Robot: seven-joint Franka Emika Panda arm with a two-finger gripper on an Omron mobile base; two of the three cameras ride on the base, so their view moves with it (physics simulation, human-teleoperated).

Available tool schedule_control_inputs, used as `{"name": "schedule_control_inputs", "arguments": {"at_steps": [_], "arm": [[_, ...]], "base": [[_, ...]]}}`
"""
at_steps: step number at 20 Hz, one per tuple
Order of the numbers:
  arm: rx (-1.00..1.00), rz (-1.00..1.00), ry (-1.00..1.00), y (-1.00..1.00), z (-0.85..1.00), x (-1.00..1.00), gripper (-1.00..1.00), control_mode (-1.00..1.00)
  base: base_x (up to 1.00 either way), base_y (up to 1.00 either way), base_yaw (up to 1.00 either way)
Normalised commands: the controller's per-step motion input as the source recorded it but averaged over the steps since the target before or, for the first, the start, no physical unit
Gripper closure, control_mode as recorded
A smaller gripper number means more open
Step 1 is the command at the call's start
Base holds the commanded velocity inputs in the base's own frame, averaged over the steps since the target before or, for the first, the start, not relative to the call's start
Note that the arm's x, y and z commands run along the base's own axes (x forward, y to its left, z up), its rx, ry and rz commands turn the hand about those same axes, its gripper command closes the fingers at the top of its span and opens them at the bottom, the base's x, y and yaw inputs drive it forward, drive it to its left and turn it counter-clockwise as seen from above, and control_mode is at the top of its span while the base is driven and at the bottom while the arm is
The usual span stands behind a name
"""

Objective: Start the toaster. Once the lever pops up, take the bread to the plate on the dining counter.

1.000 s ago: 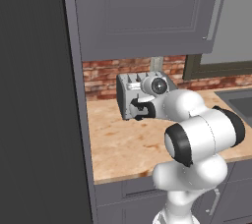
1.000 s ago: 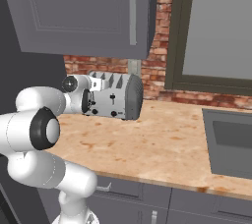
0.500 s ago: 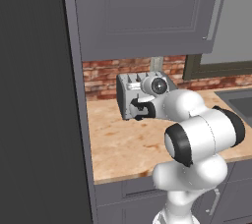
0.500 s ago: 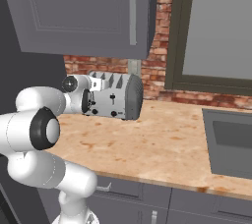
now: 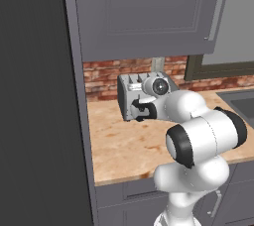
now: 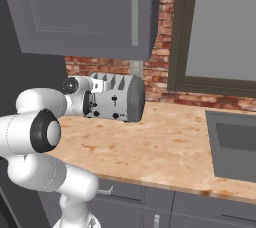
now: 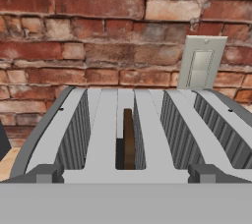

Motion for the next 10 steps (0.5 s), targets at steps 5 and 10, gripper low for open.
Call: {"name": "schedule_control_inputs", "arguments": {"at_steps": [5,10], "arm": [[0.00,0.00,0.00,0.00,0.00,0.00,-1.00,-1.00],[0.00,0.00,0.00,0.00,0.00,0.00,-1.00,-1.00]], "base": [[0.00,0.00,0.00],[0.00,0.00,0.00]]}}
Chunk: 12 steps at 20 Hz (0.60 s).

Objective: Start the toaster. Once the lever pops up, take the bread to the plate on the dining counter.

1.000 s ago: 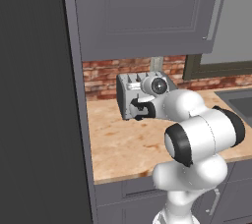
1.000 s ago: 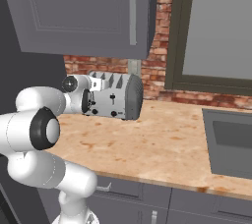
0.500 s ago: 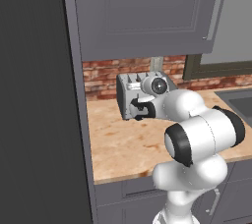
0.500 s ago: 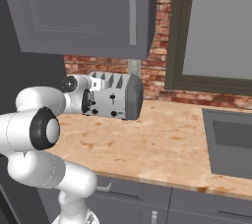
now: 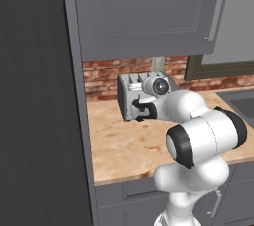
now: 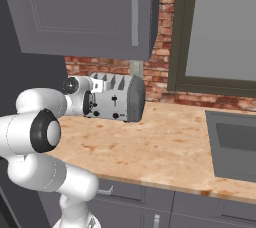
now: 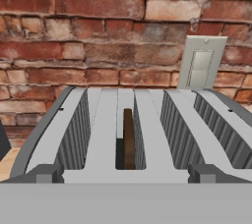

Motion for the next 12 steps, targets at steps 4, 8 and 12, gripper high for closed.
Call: {"name": "schedule_control_inputs", "arguments": {"at_steps": [4,8,12], "arm": [[0.00,0.00,0.00,0.00,0.00,0.00,-1.00,-1.00],[0.00,0.00,0.00,0.00,0.00,0.00,-1.00,-1.00],[0.00,0.00,0.00,0.00,0.00,0.00,-1.00,-1.00]], "base": [[0.00,0.00,0.00],[0.00,0.00,0.00],[0.00,0.00,0.00]]}}
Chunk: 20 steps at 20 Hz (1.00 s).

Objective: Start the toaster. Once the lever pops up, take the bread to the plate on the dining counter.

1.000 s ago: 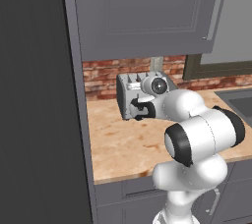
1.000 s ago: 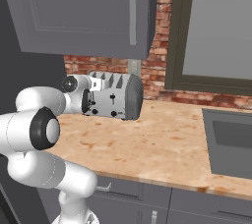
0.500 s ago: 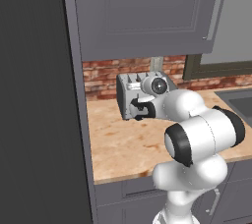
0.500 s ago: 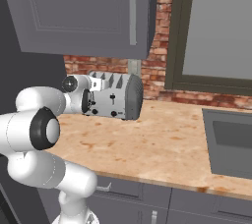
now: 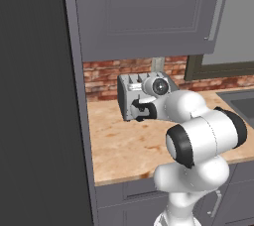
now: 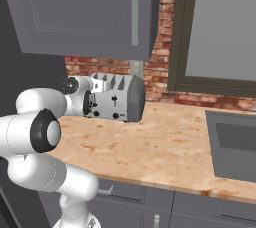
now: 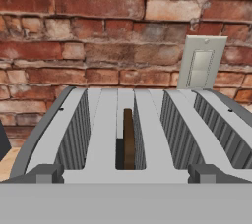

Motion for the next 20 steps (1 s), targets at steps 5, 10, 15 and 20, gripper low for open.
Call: {"name": "schedule_control_inputs", "arguments": {"at_steps": [5,10,15,20], "arm": [[0.00,0.00,0.00,0.00,0.00,0.00,-1.00,-1.00],[0.00,0.00,0.00,0.00,0.00,0.00,-1.00,-1.00],[0.00,0.00,0.00,0.00,0.00,0.00,-1.00,-1.00],[0.00,0.00,0.00,0.00,0.00,0.00,-1.00,-1.00]], "base": [[0.00,0.00,0.00],[0.00,0.00,0.00],[0.00,0.00,0.00],[0.00,0.00,0.00]]}}
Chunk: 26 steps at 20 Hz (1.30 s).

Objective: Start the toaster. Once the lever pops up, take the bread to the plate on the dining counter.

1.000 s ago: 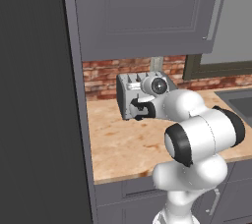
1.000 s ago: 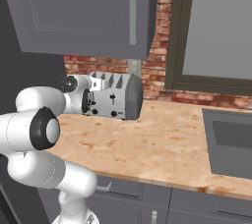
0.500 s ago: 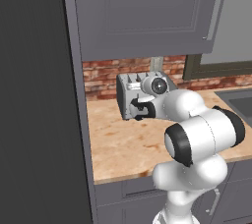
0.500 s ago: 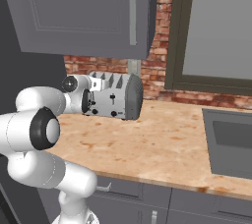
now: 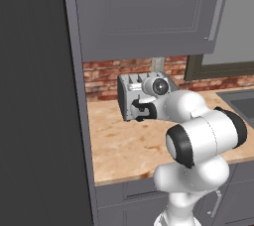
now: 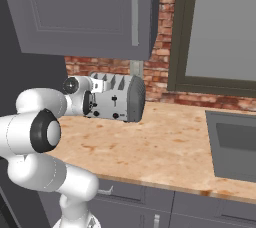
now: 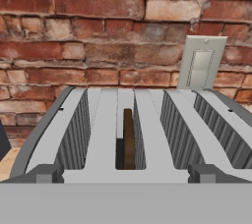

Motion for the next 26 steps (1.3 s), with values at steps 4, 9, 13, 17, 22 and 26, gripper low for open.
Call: {"name": "schedule_control_inputs", "arguments": {"at_steps": [4,9,13,17,22,26], "arm": [[0.00,0.00,0.00,0.00,0.00,0.00,-1.00,-1.00],[0.00,0.00,0.00,0.00,0.00,0.00,-1.00,-1.00],[0.00,0.00,0.00,0.00,0.00,0.00,-1.00,-1.00],[0.00,0.00,0.00,0.00,0.00,0.00,-1.00,-1.00],[0.00,0.00,0.00,0.00,0.00,0.00,-1.00,-1.00],[0.00,0.00,0.00,0.00,0.00,0.00,-1.00,-1.00]], "base": [[0.00,0.00,0.00],[0.00,0.00,0.00],[0.00,0.00,0.00],[0.00,0.00,0.00],[0.00,0.00,0.00],[0.00,0.00,0.00]]}}
